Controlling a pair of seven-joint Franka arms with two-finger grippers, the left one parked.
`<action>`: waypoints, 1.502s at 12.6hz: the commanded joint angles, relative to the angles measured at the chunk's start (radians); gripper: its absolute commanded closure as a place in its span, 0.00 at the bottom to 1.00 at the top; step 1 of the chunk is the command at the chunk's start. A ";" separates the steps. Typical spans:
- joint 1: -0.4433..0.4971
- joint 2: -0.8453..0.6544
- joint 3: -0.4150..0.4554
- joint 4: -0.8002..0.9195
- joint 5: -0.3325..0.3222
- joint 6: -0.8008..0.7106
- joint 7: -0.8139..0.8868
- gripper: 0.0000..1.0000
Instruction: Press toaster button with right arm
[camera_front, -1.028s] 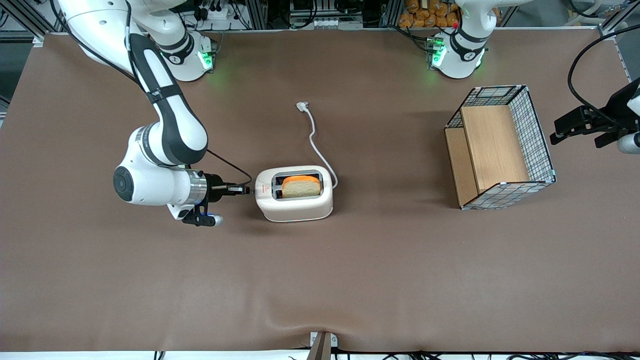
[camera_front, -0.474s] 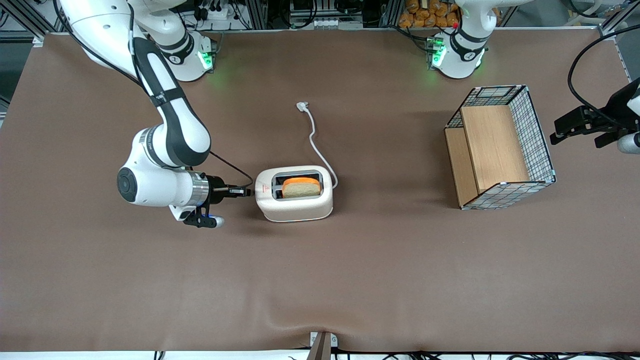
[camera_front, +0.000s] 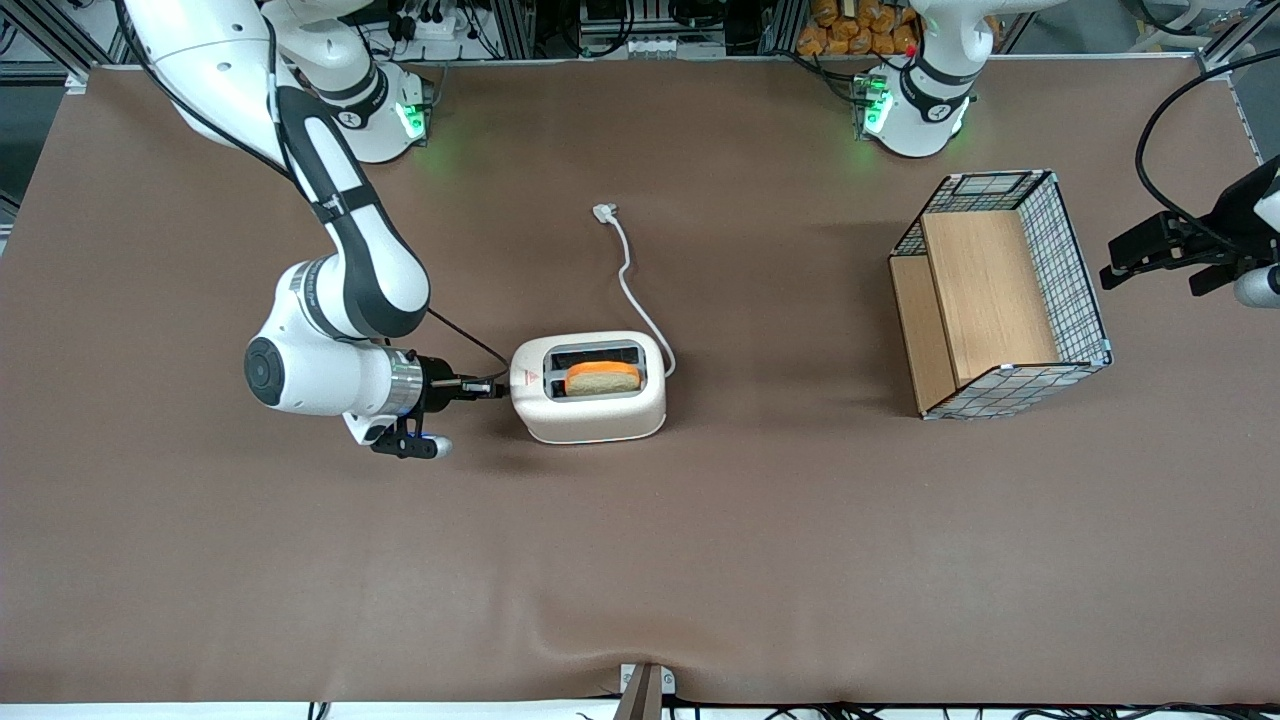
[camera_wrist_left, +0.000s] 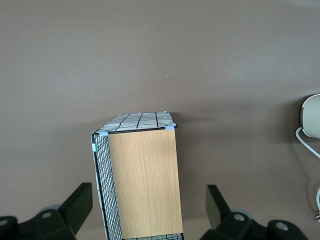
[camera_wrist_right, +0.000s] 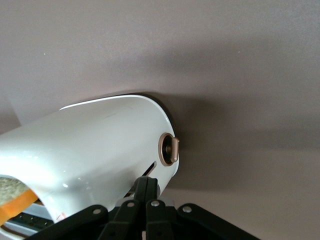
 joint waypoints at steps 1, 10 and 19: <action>0.023 0.020 -0.008 -0.023 0.031 0.058 -0.039 1.00; 0.024 0.057 -0.005 -0.024 0.031 0.108 -0.069 1.00; 0.030 0.065 -0.002 -0.040 0.031 0.136 -0.084 1.00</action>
